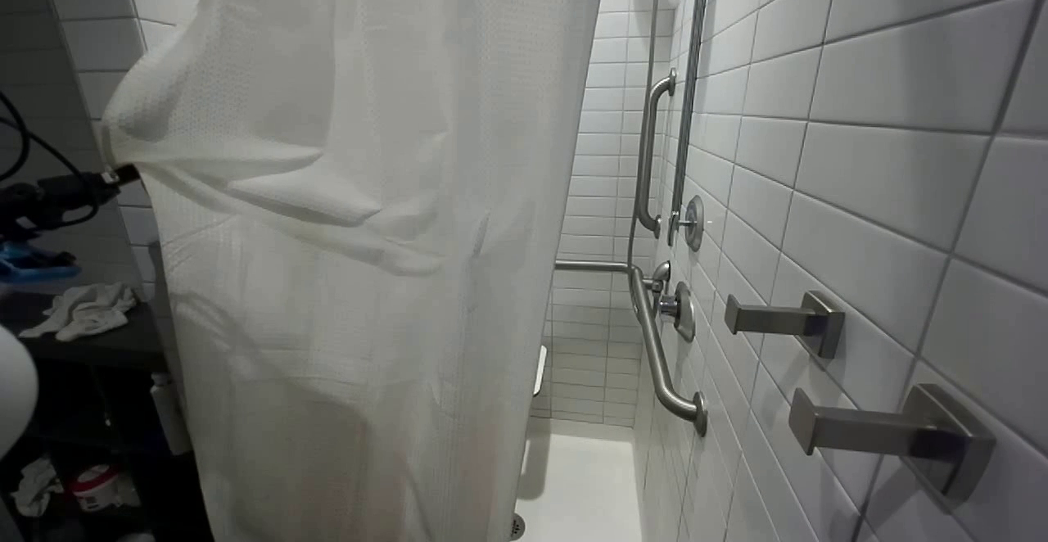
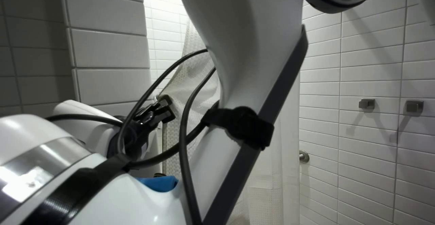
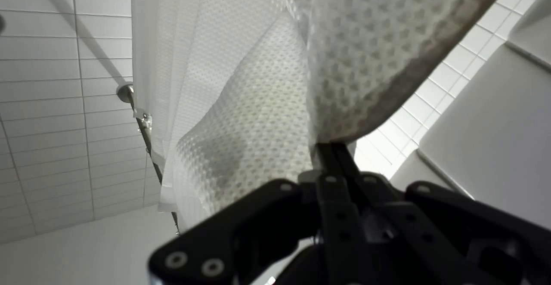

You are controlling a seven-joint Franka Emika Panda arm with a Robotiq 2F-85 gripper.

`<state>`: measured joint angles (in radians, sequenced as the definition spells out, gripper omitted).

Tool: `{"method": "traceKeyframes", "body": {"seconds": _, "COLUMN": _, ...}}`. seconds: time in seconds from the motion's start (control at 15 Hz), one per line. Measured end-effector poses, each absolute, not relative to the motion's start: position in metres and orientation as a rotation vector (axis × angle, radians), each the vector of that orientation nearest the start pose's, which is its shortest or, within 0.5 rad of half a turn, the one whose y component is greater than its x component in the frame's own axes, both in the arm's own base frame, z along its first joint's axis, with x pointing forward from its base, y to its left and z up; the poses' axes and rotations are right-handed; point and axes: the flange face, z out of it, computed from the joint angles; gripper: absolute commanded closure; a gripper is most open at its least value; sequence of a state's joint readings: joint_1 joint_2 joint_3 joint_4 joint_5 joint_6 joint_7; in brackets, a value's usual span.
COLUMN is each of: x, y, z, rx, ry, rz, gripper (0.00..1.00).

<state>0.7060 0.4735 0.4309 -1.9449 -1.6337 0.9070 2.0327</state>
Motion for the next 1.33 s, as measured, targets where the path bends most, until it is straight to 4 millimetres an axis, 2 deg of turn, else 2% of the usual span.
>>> {"method": "traceKeyframes", "body": {"seconds": 0.27, "x": 0.378, "y": 0.415, "z": 0.342, "rx": 1.367, "ry": -0.437, "rz": 1.653, "gripper": 0.99}}
{"method": "traceKeyframes", "body": {"seconds": 0.33, "x": 0.379, "y": 0.415, "z": 0.343, "rx": 1.367, "ry": -0.439, "rz": 1.653, "gripper": 0.73}}
{"method": "traceKeyframes", "body": {"seconds": 0.4, "x": 0.379, "y": 0.416, "z": 0.343, "rx": 1.367, "ry": -0.442, "rz": 1.653, "gripper": 0.72}}
{"method": "traceKeyframes", "body": {"seconds": 0.53, "x": 0.381, "y": 0.417, "z": 0.346, "rx": 1.365, "ry": -0.449, "rz": 1.658, "gripper": 0.62}}
{"method": "traceKeyframes", "body": {"seconds": 1.13, "x": 0.381, "y": 0.422, "z": 0.353, "rx": 1.356, "ry": -0.47, "rz": 1.677, "gripper": 0.0}}
{"method": "traceKeyframes", "body": {"seconds": 1.33, "x": 0.381, "y": 0.423, "z": 0.355, "rx": 1.355, "ry": -0.48, "rz": 1.68, "gripper": 0.0}}
